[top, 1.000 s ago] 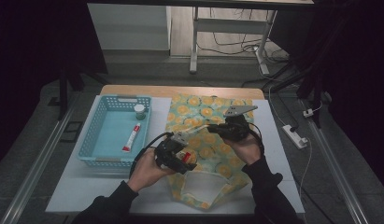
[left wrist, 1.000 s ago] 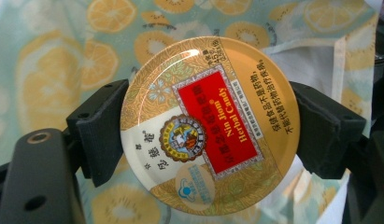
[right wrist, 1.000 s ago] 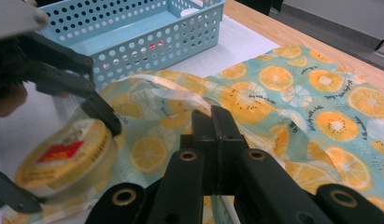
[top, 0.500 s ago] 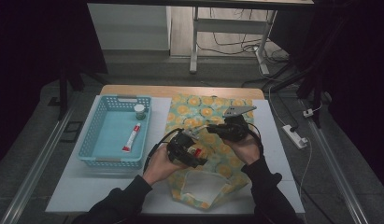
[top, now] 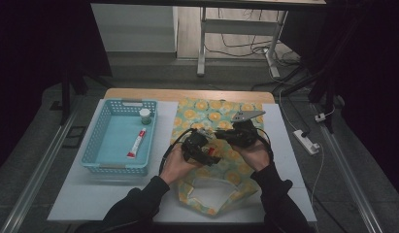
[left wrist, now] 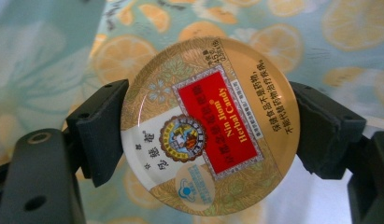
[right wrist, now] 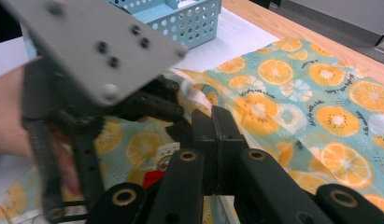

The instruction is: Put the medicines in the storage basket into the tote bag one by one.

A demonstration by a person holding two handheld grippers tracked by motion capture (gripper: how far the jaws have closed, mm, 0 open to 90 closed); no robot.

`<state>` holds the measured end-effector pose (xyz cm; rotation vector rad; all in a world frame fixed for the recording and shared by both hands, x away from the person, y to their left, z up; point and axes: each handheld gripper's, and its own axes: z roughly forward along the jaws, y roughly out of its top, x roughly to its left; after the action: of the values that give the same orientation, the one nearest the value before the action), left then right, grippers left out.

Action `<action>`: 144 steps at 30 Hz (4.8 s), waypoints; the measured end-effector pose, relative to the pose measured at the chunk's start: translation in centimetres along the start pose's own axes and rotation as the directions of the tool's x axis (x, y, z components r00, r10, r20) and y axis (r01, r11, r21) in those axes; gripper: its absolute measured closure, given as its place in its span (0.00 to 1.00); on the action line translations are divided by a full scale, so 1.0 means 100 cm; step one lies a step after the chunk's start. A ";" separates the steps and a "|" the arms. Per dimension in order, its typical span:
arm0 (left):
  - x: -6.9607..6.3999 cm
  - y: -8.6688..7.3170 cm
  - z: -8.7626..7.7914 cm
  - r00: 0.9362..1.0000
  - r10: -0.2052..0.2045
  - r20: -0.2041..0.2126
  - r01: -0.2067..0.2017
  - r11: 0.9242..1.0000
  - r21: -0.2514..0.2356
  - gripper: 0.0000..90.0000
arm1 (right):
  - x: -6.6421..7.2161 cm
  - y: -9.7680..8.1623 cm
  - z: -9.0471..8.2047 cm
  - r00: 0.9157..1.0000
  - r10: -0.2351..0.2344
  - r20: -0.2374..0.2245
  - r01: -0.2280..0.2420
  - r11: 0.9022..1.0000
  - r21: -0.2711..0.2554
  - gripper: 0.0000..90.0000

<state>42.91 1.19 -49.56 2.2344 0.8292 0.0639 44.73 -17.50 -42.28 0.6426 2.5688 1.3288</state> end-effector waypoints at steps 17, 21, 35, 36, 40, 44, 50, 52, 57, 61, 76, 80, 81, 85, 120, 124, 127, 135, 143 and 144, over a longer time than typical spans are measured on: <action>0.014 -0.006 0.024 0.998 0.014 -0.068 -0.012 1.000 0.024 0.22 | -0.004 -0.004 0.004 1.000 0.006 0.010 -0.006 1.000 0.016 1.00; 0.015 -0.006 0.026 0.998 0.014 -0.055 -0.013 1.000 0.029 0.22 | -0.005 -0.004 0.005 1.000 0.009 0.009 -0.009 1.000 0.018 1.00; 0.004 -0.001 -0.002 0.999 0.020 -0.042 -0.020 1.000 -0.006 0.11 | -0.006 -0.004 0.003 1.000 0.008 0.009 -0.008 1.000 0.010 1.00; 0.003 -0.001 -0.003 0.999 0.019 -0.042 -0.019 1.000 -0.003 0.11 | -0.006 -0.004 0.003 1.000 0.008 0.009 -0.008 1.000 0.010 1.00; 0.000 -0.003 -0.008 1.000 0.007 -0.016 -0.008 1.000 -0.011 0.07 | -0.005 -0.004 0.002 1.000 0.006 0.009 -0.006 1.000 0.011 1.00; -0.004 -0.004 -0.016 1.000 0.012 -0.006 -0.012 1.000 -0.020 0.04 | -0.005 -0.004 0.002 1.000 0.007 0.012 -0.008 1.000 0.008 1.00; -0.008 -0.009 -0.028 1.000 -0.005 0.025 0.006 0.999 -0.036 0.04 | -0.005 -0.004 0.002 1.000 0.004 0.011 -0.004 1.000 0.007 1.00; -0.008 -0.011 -0.032 1.000 -0.004 0.026 0.005 0.999 -0.035 0.04 | -0.005 -0.004 0.003 1.000 0.003 0.012 -0.003 1.000 0.006 1.00; -0.009 -0.016 -0.044 1.000 -0.004 0.028 0.005 0.999 -0.046 0.03 | -0.006 -0.005 0.002 1.000 0.009 0.013 -0.009 1.000 0.004 1.00; -0.010 -0.020 -0.054 0.999 -0.004 0.033 0.005 0.999 -0.047 0.02 | -0.006 -0.005 0.003 1.000 0.012 0.009 -0.012 1.000 0.006 1.00; 0.002 -0.035 -0.085 0.999 -0.023 0.029 0.025 0.996 -0.086 0.00 | -0.005 -0.005 0.002 1.000 0.006 0.008 -0.006 1.000 0.002 1.00; 0.006 -0.038 -0.098 1.000 -0.022 0.008 0.023 0.996 -0.089 0.00 | -0.005 -0.005 0.002 1.000 0.005 0.007 -0.005 1.000 0.002 1.00; 0.008 -0.039 -0.102 1.000 -0.024 -0.003 0.024 0.996 -0.088 0.00 | -0.005 -0.005 0.002 1.000 0.005 0.007 -0.005 1.000 0.003 1.00; 0.019 -0.044 -0.116 0.998 -0.061 -0.026 0.058 0.992 -0.110 0.00 | -0.004 -0.004 0.001 1.000 0.003 0.007 -0.003 1.000 0.003 1.00; 0.099 -0.097 -0.165 0.910 -0.268 -0.317 0.248 0.963 -0.103 0.00 | -0.005 -0.005 0.002 1.000 0.000 0.008 0.000 1.000 0.004 1.00; 0.110 -0.103 -0.165 0.893 -0.287 -0.348 0.273 0.958 -0.090 0.00 | -0.005 -0.006 0.002 1.000 0.001 0.009 -0.001 1.000 0.005 1.00; 0.117 -0.108 -0.160 0.885 -0.296 -0.359 0.294 0.954 -0.062 0.00 | -0.005 -0.006 0.002 1.000 0.000 0.008 0.000 1.000 0.006 1.00; 0.133 -0.115 -0.146 0.868 -0.292 -0.401 0.331 0.943 0.028 0.00 | -0.005 -0.006 0.002 1.000 0.000 0.008 0.000 1.000 0.005 1.00; 0.145 -0.120 -0.131 0.857 -0.328 -0.397 0.403 0.907 0.120 0.00 | -0.005 -0.006 0.002 1.000 -0.001 0.008 0.001 1.000 0.005 1.00; 0.146 -0.120 -0.130 0.857 -0.332 -0.394 0.409 0.903 0.129 0.00 | -0.005 -0.006 0.002 1.000 -0.001 0.008 0.000 1.000 0.005 1.00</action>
<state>44.20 24.02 -50.90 2.2424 1.5274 0.2212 45.04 -17.86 -42.87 0.6467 2.5672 1.3170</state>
